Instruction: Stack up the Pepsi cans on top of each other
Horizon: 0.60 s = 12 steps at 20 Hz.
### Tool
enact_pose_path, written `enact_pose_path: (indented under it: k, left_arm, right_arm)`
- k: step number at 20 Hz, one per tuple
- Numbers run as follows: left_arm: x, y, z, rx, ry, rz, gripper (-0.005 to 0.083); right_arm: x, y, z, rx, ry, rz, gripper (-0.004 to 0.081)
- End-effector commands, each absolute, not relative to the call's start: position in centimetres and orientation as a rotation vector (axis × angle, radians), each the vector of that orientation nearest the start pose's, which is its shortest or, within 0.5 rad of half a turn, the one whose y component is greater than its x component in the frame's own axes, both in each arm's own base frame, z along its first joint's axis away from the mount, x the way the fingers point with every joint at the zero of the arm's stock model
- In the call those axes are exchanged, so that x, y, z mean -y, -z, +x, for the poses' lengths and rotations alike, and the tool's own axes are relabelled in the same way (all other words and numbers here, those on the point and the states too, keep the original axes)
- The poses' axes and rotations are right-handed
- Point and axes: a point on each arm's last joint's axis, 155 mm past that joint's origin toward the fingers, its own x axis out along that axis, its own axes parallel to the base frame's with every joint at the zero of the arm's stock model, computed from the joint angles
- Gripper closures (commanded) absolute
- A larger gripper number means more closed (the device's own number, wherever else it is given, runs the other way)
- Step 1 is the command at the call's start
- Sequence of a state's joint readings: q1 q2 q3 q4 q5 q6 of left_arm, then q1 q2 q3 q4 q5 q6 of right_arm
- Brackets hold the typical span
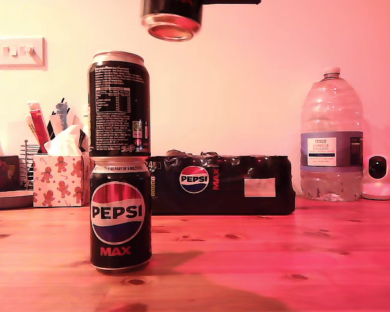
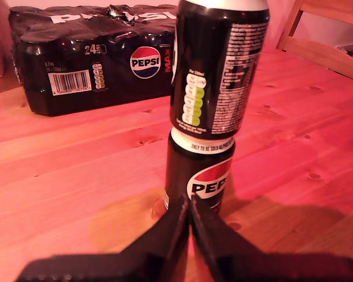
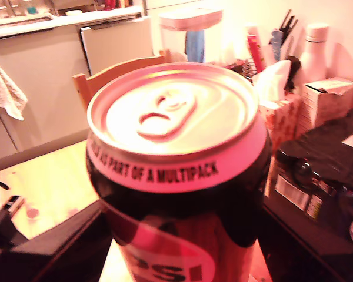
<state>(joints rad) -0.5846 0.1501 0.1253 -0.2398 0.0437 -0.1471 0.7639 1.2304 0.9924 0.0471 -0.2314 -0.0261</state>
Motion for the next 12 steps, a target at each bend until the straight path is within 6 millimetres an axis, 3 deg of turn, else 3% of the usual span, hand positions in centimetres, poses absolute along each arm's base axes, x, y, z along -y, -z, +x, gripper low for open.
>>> enact_pose_path:
  k: [1, 12]
  left_arm:
    - [14.4, -12.7, 20.2, -0.302, 0.607, -0.061, 0.0796]
    - [14.4, -12.7, 20.2, -0.301, 0.607, -0.061, 0.0796]
  right_arm:
    - [-33.2, -34.1, 26.9, -0.071, -1.026, -0.041, 0.046]
    - [-34.8, -35.5, 27.0, -0.031, -1.047, -0.006, 0.046]
